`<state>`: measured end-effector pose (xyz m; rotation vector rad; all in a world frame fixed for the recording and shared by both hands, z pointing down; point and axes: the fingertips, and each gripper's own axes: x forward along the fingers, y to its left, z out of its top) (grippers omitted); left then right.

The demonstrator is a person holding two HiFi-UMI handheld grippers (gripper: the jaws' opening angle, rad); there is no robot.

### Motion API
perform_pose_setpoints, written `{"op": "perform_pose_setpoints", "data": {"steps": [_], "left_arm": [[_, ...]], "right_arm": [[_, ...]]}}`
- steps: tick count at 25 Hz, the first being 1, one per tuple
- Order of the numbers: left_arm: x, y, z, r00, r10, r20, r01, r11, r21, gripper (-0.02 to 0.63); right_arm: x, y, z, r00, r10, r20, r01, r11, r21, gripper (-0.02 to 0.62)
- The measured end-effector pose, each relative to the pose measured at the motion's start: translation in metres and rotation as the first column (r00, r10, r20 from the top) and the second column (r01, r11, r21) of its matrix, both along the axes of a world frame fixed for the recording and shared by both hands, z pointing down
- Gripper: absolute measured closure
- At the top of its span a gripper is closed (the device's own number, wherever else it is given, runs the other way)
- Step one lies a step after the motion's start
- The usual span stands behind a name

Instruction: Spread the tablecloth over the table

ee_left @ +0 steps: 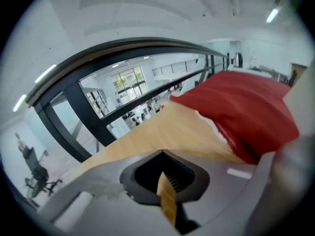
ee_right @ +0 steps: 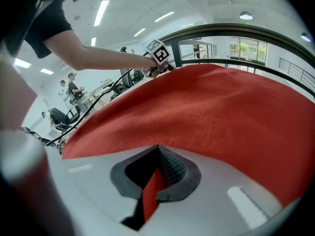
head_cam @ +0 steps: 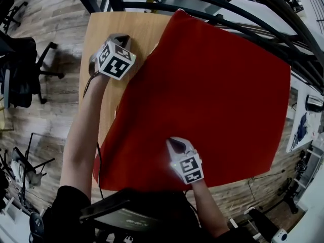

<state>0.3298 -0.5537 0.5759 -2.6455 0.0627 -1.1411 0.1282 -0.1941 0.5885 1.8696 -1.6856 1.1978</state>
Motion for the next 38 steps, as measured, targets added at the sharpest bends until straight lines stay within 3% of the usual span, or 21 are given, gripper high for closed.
{"op": "perform_pose_setpoints", "data": {"steps": [3, 6, 7, 9, 10, 11, 13, 14, 15, 16, 17, 19, 21, 23, 25, 28, 30, 33, 34, 35, 38], "left_arm": [[0.001, 0.023, -0.019, 0.993, 0.077, -0.091, -0.086, 0.991, -0.101, 0.598], [0.013, 0.084, -0.016, 0.975, 0.201, -0.098, -0.216, 0.961, -0.173, 0.499], [0.019, 0.102, -0.014, 0.968, 0.231, -0.098, -0.246, 0.951, -0.187, 0.499], [0.029, 0.140, -0.015, 0.946, 0.308, -0.104, -0.321, 0.936, -0.145, 0.546], [0.030, 0.163, -0.018, 0.922, 0.376, -0.097, -0.384, 0.920, -0.081, 0.579], [0.030, 0.189, -0.020, 0.884, 0.461, -0.071, -0.462, 0.887, 0.010, 0.580], [0.020, 0.247, -0.015, 0.787, 0.617, 0.016, -0.611, 0.776, 0.156, 0.579], [0.013, 0.272, -0.008, 0.750, 0.660, 0.044, -0.657, 0.736, 0.164, 0.545], [0.007, 0.291, -0.002, 0.738, 0.674, 0.036, -0.671, 0.727, 0.143, 0.520], [0.005, 0.298, -0.003, 0.757, 0.653, -0.013, -0.647, 0.754, 0.114, 0.527], [0.008, 0.292, -0.013, 0.800, 0.593, -0.093, -0.588, 0.805, 0.081, 0.545], [0.020, 0.252, -0.045, 0.880, 0.398, -0.260, -0.418, 0.908, -0.024, 0.565], [0.034, 0.195, -0.068, 0.920, 0.192, -0.341, -0.258, 0.953, -0.159, 0.566], [0.048, 0.133, -0.067, 0.953, 0.049, -0.299, -0.119, 0.968, -0.222, 0.563], [0.061, 0.091, -0.041, 0.985, 0.000, -0.174, -0.036, 0.978, -0.207, 0.536], [0.075, 0.090, -0.003, 0.997, 0.069, -0.021, -0.072, 0.974, -0.215, 0.356], [0.082, 0.106, 0.007, 0.995, 0.097, -0.002, -0.095, 0.967, -0.238, 0.353], [0.080, 0.111, 0.008, 0.996, 0.090, -0.026, -0.093, 0.961, -0.261, 0.381], [0.078, 0.110, 0.007, 0.995, 0.097, -0.028, -0.101, 0.965, -0.241, 0.424], [0.077, 0.109, 0.007, 0.994, 0.105, -0.026, -0.109, 0.971, -0.213, 0.558], [0.074, 0.102, 0.004, 0.996, 0.086, -0.029, -0.090, 0.976, -0.196, 0.591]], "right_arm": [[0.000, 0.000, 0.000, 1.000, 0.002, 0.006, -0.002, 1.000, 0.000, 0.586], [-0.001, 0.000, 0.000, 1.000, 0.003, 0.011, -0.003, 1.000, 0.001, 0.586], [-0.001, 0.000, 0.000, 1.000, 0.004, 0.012, -0.004, 1.000, 0.001, 0.586], [-0.001, 0.000, 0.000, 1.000, 0.006, 0.013, -0.006, 1.000, 0.002, 0.586], [-0.002, 0.001, 0.000, 1.000, 0.006, 0.013, -0.006, 1.000, 0.003, 0.586], [-0.002, 0.000, 0.000, 1.000, 0.007, 0.013, -0.007, 1.000, 0.005, 0.586], [-0.001, 0.000, 0.000, 1.000, 0.005, 0.015, -0.005, 1.000, 0.008, 0.586], [-0.001, 0.000, 0.000, 1.000, 0.003, 0.017, -0.003, 1.000, 0.010, 0.586], [-0.001, 0.000, 0.000, 1.000, 0.001, 0.021, -0.001, 1.000, 0.011, 0.586], [-0.001, 0.000, 0.000, 1.000, 0.000, 0.026, 0.000, 1.000, 0.012, 0.586], [-0.001, 0.000, 0.000, 1.000, 0.000, 0.029, 0.000, 1.000, 0.014, 0.586], [0.000, -0.001, 0.000, 1.000, 0.001, 0.028, -0.001, 1.000, 0.019, 0.586], [0.001, 0.000, 0.000, 1.000, 0.003, 0.023, -0.004, 1.000, 0.025, 0.586], [0.000, 0.000, 0.000, 1.000, 0.001, 0.021, -0.001, 1.000, 0.026, 0.586], [-0.001, 0.000, 0.000, 1.000, -0.003, 0.024, 0.003, 1.000, 0.027, 0.586], [0.000, 0.003, -0.002, 1.000, 0.000, 0.028, 0.000, 1.000, 0.028, 0.586], [0.003, 0.006, -0.002, 1.000, 0.008, 0.022, -0.008, 1.000, 0.025, 0.586], [0.000, 0.003, -0.001, 1.000, 0.006, 0.023, -0.007, 1.000, 0.029, 0.586], [-0.001, 0.001, -0.001, 1.000, 0.004, 0.024, -0.005, 1.000, 0.030, 0.586], [-0.002, 0.000, -0.001, 1.000, 0.001, 0.024, -0.002, 1.000, 0.031, 0.586], [-0.002, 0.000, -0.001, 1.000, 0.002, 0.030, -0.003, 0.999, 0.033, 0.586]]}}
